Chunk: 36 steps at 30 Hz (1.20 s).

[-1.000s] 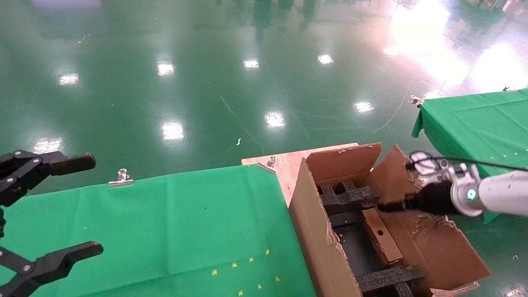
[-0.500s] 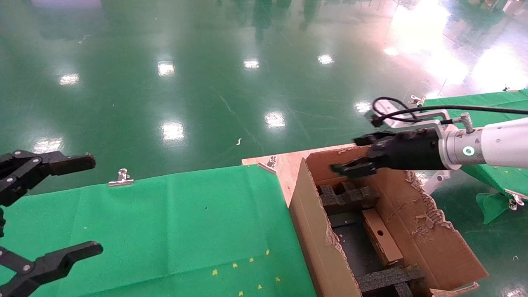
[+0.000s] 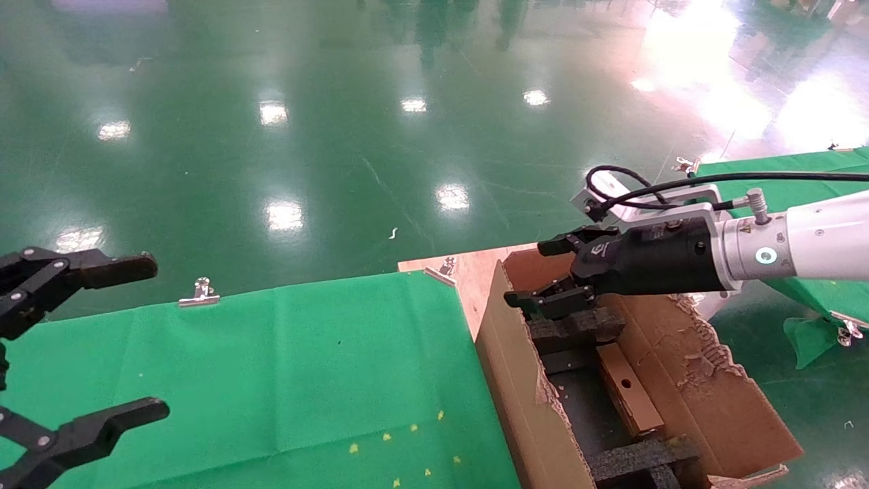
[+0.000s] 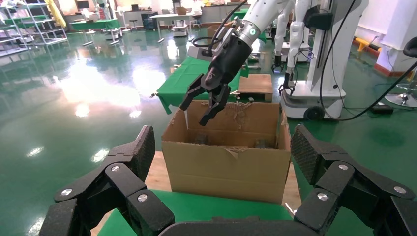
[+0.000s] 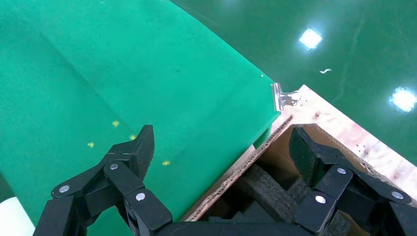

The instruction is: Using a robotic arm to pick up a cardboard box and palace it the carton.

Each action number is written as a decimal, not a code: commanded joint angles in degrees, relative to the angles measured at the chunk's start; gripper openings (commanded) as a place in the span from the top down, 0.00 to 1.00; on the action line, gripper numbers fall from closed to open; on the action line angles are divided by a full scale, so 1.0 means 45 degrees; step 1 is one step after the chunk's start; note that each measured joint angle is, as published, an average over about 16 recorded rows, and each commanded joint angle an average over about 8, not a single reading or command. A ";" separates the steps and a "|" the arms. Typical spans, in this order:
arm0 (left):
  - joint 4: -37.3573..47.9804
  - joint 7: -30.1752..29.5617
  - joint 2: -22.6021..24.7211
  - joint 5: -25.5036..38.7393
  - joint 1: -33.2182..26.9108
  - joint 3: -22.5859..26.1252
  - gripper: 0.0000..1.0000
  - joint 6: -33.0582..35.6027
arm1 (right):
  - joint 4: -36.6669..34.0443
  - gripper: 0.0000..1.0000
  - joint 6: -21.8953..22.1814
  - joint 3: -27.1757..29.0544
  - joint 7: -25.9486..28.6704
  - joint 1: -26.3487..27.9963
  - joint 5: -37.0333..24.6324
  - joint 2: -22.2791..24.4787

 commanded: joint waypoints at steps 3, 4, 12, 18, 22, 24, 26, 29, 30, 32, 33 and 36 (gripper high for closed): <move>0.0000 0.0000 0.0001 -0.0001 0.0000 0.0000 0.00 0.0001 | -0.0068 0.00 0.0111 0.0105 0.0050 -0.0145 -0.0091 -0.0026; 0.0000 0.0000 0.0001 -0.0001 0.0000 0.0000 0.00 0.0001 | -0.0044 0.00 0.0064 0.0257 0.0026 -0.0246 -0.0084 -0.0047; 0.0001 0.0001 0.0001 -0.0002 0.0000 0.0001 0.00 0.0000 | 0.0372 0.00 -0.0739 0.2217 -0.0361 -0.1459 0.0130 -0.0298; 0.0001 0.0001 0.0001 -0.0002 0.0000 0.0001 0.00 0.0000 | 0.0693 0.00 -0.1367 0.3805 -0.0667 -0.2455 0.0290 -0.0506; 0.0001 0.0001 0.0000 -0.0002 0.0000 0.0002 0.00 0.0000 | 0.0908 0.00 -0.1788 0.4867 -0.0872 -0.3122 0.0398 -0.0645; 0.0001 0.0001 0.0000 -0.0003 0.0000 0.0002 0.00 0.0000 | 0.1014 0.00 -0.1997 0.5396 -0.0974 -0.3454 0.0451 -0.0714; 0.0001 0.0001 0.0000 -0.0003 -0.0001 0.0002 0.00 0.0000 | 0.1123 0.00 -0.2209 0.5933 -0.1078 -0.3791 0.0505 -0.0784; 0.0001 0.0001 0.0000 -0.0003 -0.0001 0.0002 0.00 0.0000 | 0.1284 0.00 -0.2524 0.6728 -0.1231 -0.4290 0.0586 -0.0888; 0.0001 0.0001 0.0000 -0.0003 -0.0001 0.0002 0.00 0.0000 | 0.1336 0.00 -0.2627 0.6987 -0.1281 -0.4452 0.0612 -0.0922; 0.0001 0.0001 0.0000 -0.0003 -0.0001 0.0002 0.00 0.0000 | 0.1444 0.00 -0.2838 0.7520 -0.1384 -0.4787 0.0666 -0.0992; 0.0001 0.0001 0.0000 -0.0003 -0.0001 0.0002 0.00 0.0000 | 0.1496 0.00 -0.2940 0.7779 -0.1434 -0.4949 0.0692 -0.1026; 0.0001 0.0001 0.0000 -0.0003 -0.0001 0.0002 0.00 0.0000 | 0.1657 0.00 -0.3255 0.8575 -0.1588 -0.5449 0.0772 -0.1130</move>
